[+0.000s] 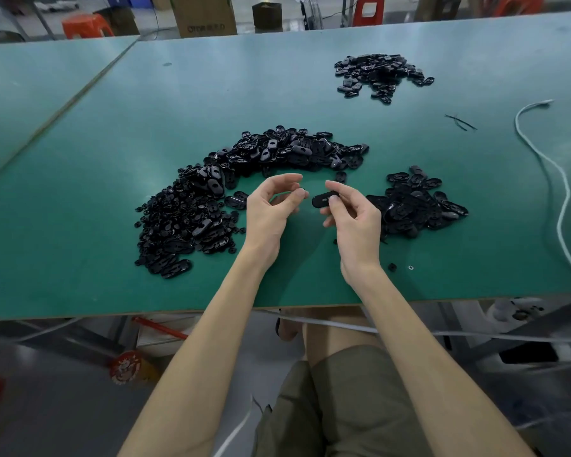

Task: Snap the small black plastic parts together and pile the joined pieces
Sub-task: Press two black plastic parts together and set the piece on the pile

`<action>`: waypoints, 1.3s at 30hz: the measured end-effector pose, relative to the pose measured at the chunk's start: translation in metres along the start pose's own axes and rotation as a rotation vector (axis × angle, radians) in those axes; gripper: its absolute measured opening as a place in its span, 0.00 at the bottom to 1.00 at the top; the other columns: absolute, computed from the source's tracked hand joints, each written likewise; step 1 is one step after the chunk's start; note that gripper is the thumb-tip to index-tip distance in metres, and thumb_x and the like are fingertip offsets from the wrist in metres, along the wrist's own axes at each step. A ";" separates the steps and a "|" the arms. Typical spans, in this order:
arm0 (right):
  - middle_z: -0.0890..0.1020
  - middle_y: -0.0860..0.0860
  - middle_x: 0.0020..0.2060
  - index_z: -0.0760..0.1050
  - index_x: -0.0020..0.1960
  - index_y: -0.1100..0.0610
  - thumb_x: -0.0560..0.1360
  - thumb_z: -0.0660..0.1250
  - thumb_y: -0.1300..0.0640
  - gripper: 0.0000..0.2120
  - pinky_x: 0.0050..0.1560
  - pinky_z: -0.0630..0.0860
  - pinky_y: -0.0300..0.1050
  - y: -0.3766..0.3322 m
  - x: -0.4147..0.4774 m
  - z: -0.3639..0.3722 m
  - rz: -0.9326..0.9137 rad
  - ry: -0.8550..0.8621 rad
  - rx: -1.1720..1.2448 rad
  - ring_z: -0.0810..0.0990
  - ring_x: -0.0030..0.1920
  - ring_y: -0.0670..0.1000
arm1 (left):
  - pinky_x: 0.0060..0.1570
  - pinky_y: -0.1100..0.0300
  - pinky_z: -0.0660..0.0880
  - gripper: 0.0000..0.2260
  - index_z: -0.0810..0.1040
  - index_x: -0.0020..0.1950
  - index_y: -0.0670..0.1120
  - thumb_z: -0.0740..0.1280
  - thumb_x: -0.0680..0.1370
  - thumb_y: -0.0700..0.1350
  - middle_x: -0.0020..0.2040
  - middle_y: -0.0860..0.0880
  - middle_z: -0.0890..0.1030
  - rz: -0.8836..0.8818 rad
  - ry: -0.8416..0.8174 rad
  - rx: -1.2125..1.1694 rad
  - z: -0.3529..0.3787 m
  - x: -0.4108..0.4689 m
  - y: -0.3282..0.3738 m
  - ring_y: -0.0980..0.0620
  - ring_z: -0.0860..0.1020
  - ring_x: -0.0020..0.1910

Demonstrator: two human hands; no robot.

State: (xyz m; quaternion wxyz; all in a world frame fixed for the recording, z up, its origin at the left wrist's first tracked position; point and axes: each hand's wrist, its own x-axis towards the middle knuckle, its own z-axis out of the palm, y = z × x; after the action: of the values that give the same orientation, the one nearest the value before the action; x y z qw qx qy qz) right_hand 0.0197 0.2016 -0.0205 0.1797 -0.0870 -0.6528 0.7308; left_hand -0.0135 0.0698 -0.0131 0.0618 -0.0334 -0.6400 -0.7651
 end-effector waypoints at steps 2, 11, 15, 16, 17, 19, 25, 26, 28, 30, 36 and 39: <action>0.86 0.52 0.46 0.82 0.61 0.56 0.82 0.65 0.66 0.12 0.40 0.78 0.37 0.000 0.000 0.000 -0.007 0.008 0.008 0.84 0.42 0.45 | 0.44 0.63 0.77 0.09 0.84 0.55 0.44 0.76 0.76 0.36 0.46 0.48 0.84 0.008 -0.005 -0.015 0.000 -0.001 0.000 0.52 0.83 0.48; 0.87 0.47 0.44 0.84 0.55 0.54 0.80 0.69 0.66 0.09 0.42 0.79 0.38 -0.002 -0.002 0.000 -0.040 0.042 0.033 0.86 0.45 0.47 | 0.42 0.65 0.76 0.08 0.85 0.52 0.44 0.76 0.75 0.35 0.45 0.49 0.86 0.017 -0.037 -0.045 0.001 -0.001 -0.003 0.57 0.82 0.44; 0.87 0.47 0.45 0.84 0.54 0.51 0.80 0.69 0.66 0.11 0.43 0.79 0.38 -0.003 -0.002 0.001 -0.043 0.054 0.042 0.86 0.48 0.49 | 0.42 0.66 0.76 0.07 0.85 0.52 0.43 0.76 0.75 0.35 0.46 0.48 0.86 0.025 -0.020 -0.042 0.000 0.000 -0.004 0.56 0.82 0.44; 0.87 0.48 0.46 0.84 0.54 0.51 0.80 0.69 0.66 0.11 0.44 0.79 0.39 -0.003 -0.001 0.001 -0.043 0.054 0.045 0.86 0.49 0.50 | 0.42 0.66 0.76 0.07 0.85 0.52 0.43 0.76 0.75 0.35 0.45 0.48 0.86 0.024 -0.021 -0.039 0.000 0.000 -0.004 0.56 0.83 0.44; 0.87 0.49 0.47 0.85 0.55 0.51 0.80 0.69 0.66 0.11 0.45 0.80 0.39 -0.003 -0.001 0.001 -0.042 0.051 0.048 0.85 0.50 0.51 | 0.42 0.66 0.76 0.07 0.85 0.52 0.43 0.76 0.75 0.35 0.45 0.49 0.86 0.024 -0.026 -0.036 0.000 0.000 -0.005 0.56 0.83 0.44; 0.87 0.49 0.48 0.85 0.55 0.50 0.80 0.69 0.65 0.12 0.46 0.80 0.40 -0.003 -0.001 0.001 -0.034 0.043 0.059 0.86 0.50 0.51 | 0.43 0.66 0.76 0.07 0.85 0.51 0.44 0.76 0.76 0.35 0.45 0.50 0.86 0.025 -0.037 -0.025 0.000 0.000 -0.005 0.56 0.83 0.44; 0.87 0.47 0.45 0.86 0.54 0.51 0.79 0.71 0.66 0.12 0.44 0.80 0.39 -0.002 -0.001 0.001 -0.013 0.020 0.089 0.85 0.48 0.49 | 0.46 0.65 0.76 0.07 0.85 0.52 0.43 0.77 0.75 0.36 0.45 0.49 0.86 0.032 -0.049 0.031 0.000 0.000 -0.007 0.56 0.82 0.43; 0.87 0.46 0.45 0.86 0.54 0.51 0.79 0.71 0.66 0.12 0.44 0.80 0.39 -0.001 -0.001 0.001 -0.013 0.017 0.090 0.85 0.48 0.48 | 0.47 0.64 0.76 0.07 0.86 0.52 0.43 0.77 0.75 0.37 0.44 0.49 0.86 0.035 -0.054 0.040 0.000 0.000 -0.007 0.56 0.82 0.43; 0.87 0.45 0.45 0.86 0.54 0.50 0.79 0.71 0.66 0.12 0.45 0.80 0.38 -0.001 -0.001 0.000 -0.013 0.006 0.088 0.85 0.47 0.46 | 0.50 0.63 0.77 0.07 0.86 0.51 0.44 0.78 0.74 0.37 0.44 0.50 0.86 0.041 -0.067 0.055 0.000 0.000 -0.008 0.56 0.82 0.44; 0.88 0.45 0.45 0.86 0.53 0.50 0.78 0.72 0.66 0.12 0.45 0.80 0.38 -0.001 -0.001 0.000 -0.015 -0.007 0.088 0.85 0.46 0.44 | 0.50 0.64 0.77 0.07 0.86 0.50 0.46 0.78 0.74 0.37 0.44 0.51 0.86 0.048 -0.075 0.070 0.000 0.000 -0.008 0.56 0.82 0.45; 0.88 0.47 0.47 0.87 0.53 0.51 0.78 0.73 0.65 0.11 0.51 0.81 0.43 -0.002 -0.001 -0.001 -0.017 -0.059 0.092 0.85 0.49 0.46 | 0.48 0.65 0.77 0.07 0.85 0.51 0.44 0.78 0.75 0.38 0.45 0.48 0.87 0.061 -0.066 0.117 0.000 0.000 -0.009 0.55 0.83 0.45; 0.88 0.48 0.49 0.87 0.54 0.52 0.78 0.73 0.66 0.10 0.57 0.81 0.46 -0.002 -0.002 -0.001 -0.022 -0.058 0.080 0.85 0.50 0.46 | 0.49 0.65 0.78 0.07 0.85 0.52 0.43 0.78 0.75 0.38 0.46 0.47 0.87 0.058 -0.056 0.127 -0.001 0.000 -0.010 0.55 0.83 0.45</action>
State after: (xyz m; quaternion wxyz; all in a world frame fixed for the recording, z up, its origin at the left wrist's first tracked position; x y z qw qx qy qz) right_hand 0.0216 0.2019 -0.0190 0.1720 -0.0511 -0.6289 0.7565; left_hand -0.0151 0.0708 -0.0226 0.0679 -0.0693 -0.6874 -0.7198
